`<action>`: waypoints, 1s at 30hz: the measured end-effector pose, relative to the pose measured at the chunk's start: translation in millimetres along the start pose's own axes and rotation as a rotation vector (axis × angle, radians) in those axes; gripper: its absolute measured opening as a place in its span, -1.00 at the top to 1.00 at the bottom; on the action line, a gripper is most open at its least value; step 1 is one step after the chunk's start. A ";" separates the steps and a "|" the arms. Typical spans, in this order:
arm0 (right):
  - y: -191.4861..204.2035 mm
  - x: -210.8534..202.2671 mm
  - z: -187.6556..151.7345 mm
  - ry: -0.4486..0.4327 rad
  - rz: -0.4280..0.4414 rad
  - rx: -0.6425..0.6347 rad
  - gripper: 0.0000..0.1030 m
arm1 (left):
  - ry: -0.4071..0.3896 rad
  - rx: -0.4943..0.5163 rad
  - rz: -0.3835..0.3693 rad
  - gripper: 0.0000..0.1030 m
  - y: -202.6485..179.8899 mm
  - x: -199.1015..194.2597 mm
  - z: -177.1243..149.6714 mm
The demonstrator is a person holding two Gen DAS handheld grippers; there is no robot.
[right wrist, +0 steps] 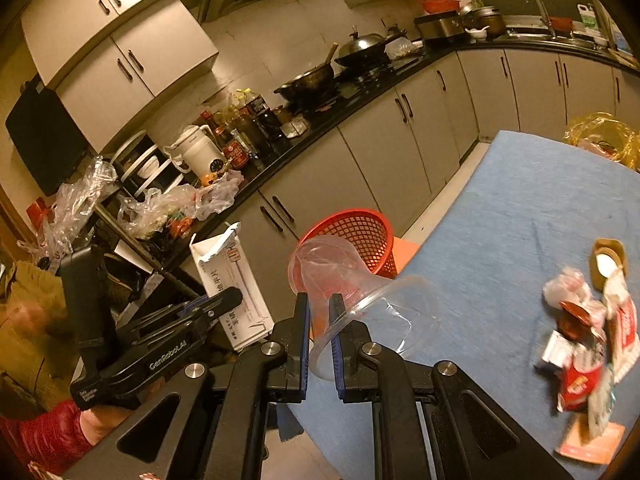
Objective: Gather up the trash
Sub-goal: 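Carry both items over the red wastebasket and open both tools to drop them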
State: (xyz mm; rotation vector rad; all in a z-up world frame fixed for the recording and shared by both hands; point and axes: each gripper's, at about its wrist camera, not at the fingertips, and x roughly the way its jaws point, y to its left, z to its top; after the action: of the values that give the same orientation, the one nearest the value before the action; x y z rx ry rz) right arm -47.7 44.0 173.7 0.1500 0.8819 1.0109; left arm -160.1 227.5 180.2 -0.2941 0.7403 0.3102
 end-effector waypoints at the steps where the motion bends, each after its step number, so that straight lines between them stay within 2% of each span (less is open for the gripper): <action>1: 0.0 8.1 5.2 0.007 0.001 0.008 0.80 | 0.002 -0.004 0.002 0.76 4.3 2.6 2.4; 14: 2.8 102.9 60.3 0.077 -0.040 0.049 0.80 | 0.049 -0.009 -0.018 0.76 54.8 58.7 37.9; 24: -7.5 178.9 78.7 0.153 -0.104 0.099 0.79 | 0.114 -0.003 -0.046 0.76 77.3 122.7 55.6; 30: -18.3 208.9 83.5 0.196 -0.123 0.142 0.73 | 0.152 0.000 -0.055 0.76 84.0 149.0 58.2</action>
State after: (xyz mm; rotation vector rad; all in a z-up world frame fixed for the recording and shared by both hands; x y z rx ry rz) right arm 71.1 221.2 100.0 0.1163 1.1293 0.8583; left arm -52.3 351.2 104.5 -0.3403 0.8805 0.2372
